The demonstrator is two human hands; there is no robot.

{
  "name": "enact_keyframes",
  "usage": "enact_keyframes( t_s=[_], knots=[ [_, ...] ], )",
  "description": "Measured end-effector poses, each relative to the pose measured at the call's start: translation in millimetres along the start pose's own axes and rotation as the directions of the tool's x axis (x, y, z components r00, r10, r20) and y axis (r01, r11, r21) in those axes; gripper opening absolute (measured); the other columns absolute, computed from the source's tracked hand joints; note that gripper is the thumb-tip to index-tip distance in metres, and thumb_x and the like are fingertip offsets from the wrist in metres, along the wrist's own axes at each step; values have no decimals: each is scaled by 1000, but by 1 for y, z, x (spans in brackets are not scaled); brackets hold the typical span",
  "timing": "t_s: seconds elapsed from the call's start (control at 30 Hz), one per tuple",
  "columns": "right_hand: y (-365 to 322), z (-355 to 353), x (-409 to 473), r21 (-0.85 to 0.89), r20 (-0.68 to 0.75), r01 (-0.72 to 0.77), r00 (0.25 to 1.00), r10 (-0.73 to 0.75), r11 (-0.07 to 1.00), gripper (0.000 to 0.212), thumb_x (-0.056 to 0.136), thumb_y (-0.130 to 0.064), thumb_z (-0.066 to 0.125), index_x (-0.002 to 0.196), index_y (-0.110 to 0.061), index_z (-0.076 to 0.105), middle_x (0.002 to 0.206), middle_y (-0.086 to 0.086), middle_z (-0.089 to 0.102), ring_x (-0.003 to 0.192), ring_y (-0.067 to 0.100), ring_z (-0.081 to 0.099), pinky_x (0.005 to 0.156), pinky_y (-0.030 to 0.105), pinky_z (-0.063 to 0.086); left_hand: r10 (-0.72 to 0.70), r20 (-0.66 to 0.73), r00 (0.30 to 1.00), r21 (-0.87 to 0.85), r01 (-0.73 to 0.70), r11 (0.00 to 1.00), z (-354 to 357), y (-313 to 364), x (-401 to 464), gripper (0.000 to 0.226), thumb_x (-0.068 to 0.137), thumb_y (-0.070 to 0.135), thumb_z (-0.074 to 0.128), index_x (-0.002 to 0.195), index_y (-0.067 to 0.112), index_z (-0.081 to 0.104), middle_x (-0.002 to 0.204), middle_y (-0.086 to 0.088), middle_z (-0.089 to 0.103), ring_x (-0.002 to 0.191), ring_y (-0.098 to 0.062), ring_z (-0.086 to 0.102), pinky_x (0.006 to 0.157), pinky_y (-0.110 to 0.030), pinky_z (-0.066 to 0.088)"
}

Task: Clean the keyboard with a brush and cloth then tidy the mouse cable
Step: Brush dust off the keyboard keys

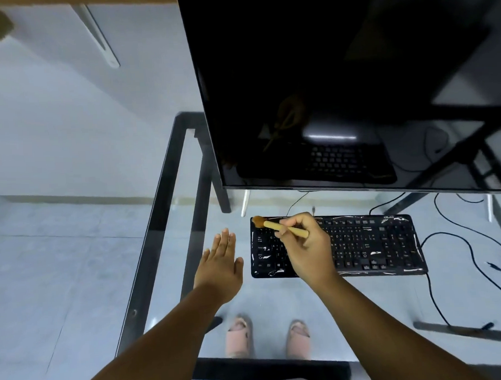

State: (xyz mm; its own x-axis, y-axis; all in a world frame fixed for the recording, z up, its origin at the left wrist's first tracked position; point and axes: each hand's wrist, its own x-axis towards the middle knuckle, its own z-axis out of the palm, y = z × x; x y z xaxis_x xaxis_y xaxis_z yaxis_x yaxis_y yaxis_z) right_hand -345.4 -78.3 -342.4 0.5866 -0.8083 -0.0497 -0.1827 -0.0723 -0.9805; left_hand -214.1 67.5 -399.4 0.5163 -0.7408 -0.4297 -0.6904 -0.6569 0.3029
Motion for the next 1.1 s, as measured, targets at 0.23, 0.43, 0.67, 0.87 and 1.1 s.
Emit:
enact_keyframes(
  t_s=[0.23,0.43,0.67,0.87,1.1],
  knots=[
    [17,0,-1,-260,-45,10,999,-22,966,11,86,-5,63,88,-15,60,82,-1,69,50,13,53,46,28,42,32,30,999,49,-34,998,0,-8,1,63,103,41,19,153,20,-13,159,4,-24,148,-16,-17,120,-34,-2],
    [11,3,-6,-162,18,44,999,-42,986,9,89,-5,63,92,-14,62,94,-6,71,58,15,60,49,23,45,47,22,999,65,-48,997,0,-9,1,63,104,41,18,154,21,-13,159,3,-23,148,-16,-17,119,-33,-4],
    [13,-1,-5,-146,-105,32,993,-48,989,14,89,-3,62,90,-17,59,100,-2,71,64,16,64,52,28,48,53,22,998,53,-54,997,-1,-11,0,62,104,41,17,154,20,-11,160,3,-21,148,-15,-15,119,-33,-1],
    [20,-12,-5,-274,-83,11,996,-35,962,13,89,-4,60,91,-17,58,98,-6,71,60,27,61,50,35,48,31,20,999,46,-32,998,-1,-7,0,62,104,41,18,155,19,-9,161,1,-19,149,-17,-14,119,-34,-1],
    [23,-29,-7,-250,14,32,999,-29,968,11,89,-5,61,90,-16,60,93,-2,72,58,26,59,48,34,45,-42,8,999,-39,42,998,-5,5,3,61,104,42,20,156,18,1,163,1,-11,150,-16,-9,122,-38,3]
  ],
)
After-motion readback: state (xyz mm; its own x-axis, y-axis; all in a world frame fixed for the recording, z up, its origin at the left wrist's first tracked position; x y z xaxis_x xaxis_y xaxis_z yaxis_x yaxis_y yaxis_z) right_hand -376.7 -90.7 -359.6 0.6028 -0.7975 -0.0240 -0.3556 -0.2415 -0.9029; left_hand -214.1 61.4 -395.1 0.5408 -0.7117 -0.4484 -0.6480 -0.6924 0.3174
